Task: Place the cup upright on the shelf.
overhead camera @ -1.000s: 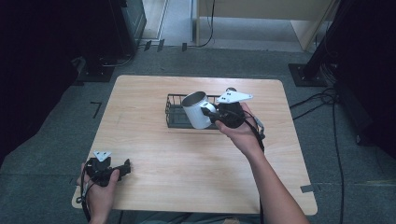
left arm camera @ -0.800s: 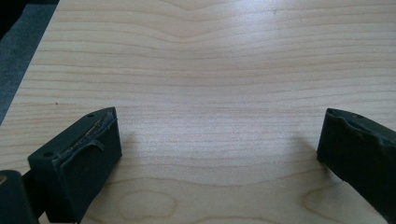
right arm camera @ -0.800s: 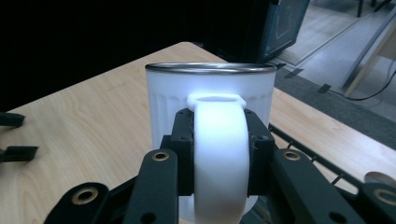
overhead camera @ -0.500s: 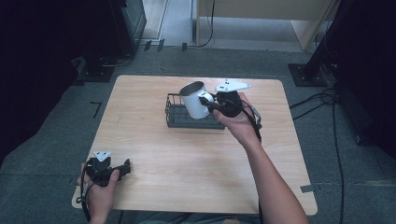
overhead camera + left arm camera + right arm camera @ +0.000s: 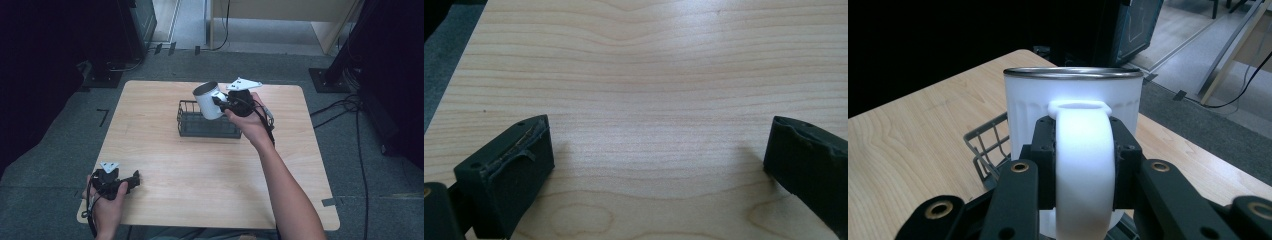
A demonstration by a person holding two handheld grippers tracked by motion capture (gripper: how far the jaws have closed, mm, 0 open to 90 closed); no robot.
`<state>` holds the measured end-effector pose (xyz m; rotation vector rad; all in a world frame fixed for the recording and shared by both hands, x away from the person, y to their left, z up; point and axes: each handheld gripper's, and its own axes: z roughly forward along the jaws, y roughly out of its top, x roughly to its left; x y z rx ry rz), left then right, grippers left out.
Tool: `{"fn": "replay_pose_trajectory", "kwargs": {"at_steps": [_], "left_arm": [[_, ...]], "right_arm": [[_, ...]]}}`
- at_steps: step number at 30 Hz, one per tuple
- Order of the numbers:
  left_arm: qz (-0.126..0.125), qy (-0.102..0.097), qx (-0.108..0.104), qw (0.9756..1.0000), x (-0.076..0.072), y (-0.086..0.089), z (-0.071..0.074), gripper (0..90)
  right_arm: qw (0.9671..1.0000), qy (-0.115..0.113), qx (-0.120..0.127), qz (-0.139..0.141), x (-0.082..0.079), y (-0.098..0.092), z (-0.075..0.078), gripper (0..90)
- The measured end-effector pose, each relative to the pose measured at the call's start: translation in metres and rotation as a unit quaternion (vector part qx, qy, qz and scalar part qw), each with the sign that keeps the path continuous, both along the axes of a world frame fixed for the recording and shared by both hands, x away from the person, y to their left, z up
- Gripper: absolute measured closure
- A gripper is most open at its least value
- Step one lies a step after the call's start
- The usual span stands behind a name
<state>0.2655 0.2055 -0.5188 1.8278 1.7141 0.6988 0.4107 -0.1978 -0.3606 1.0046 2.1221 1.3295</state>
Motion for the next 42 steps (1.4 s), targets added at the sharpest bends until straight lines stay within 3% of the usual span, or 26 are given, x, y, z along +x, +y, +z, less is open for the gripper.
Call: {"fn": "replay_pose_trajectory", "kwargs": {"at_steps": [9, 16, 20, 31, 37, 42], "left_arm": [[0.0, 0.0, 0.0, 1.0, 0.0, 0.0, 0.0, 0.0], [0.0, 0.0, 0.0, 1.0, 0.0, 0.0, 0.0, 0.0], [0.0, 0.0, 0.0, 1.0, 0.0, 0.0, 0.0, 0.0], [0.0, 0.0, 0.001, 1.0, 0.0, 0.0, 0.0, 0.0], [0.0, 0.0, 0.001, 1.0, 0.0, 0.0, 0.0, 0.0], [0.0, 0.0, 0.0, 1.0, 0.0, 0.0, 0.0, 0.0]], "right_arm": [[1.0, -0.003, 0.001, 0.007, 0.007, -0.006, -0.017, 71.5], [0.9996, -0.005, 0.025, 0.013, 0.01, -0.02, -0.028, 71.5], [0.9998, 0.001, 0.016, 0.014, 0.011, -0.025, -0.035, 71.5], [0.9994, 0.007, 0.021, 0.026, 0.008, -0.038, -0.049, 71.3], [0.9993, 0.011, -0.01, 0.033, 0.004, -0.04, -0.058, 71.0], [0.9993, 0.024, -0.002, 0.029, 0.003, -0.042, -0.06, 70.9]]}}
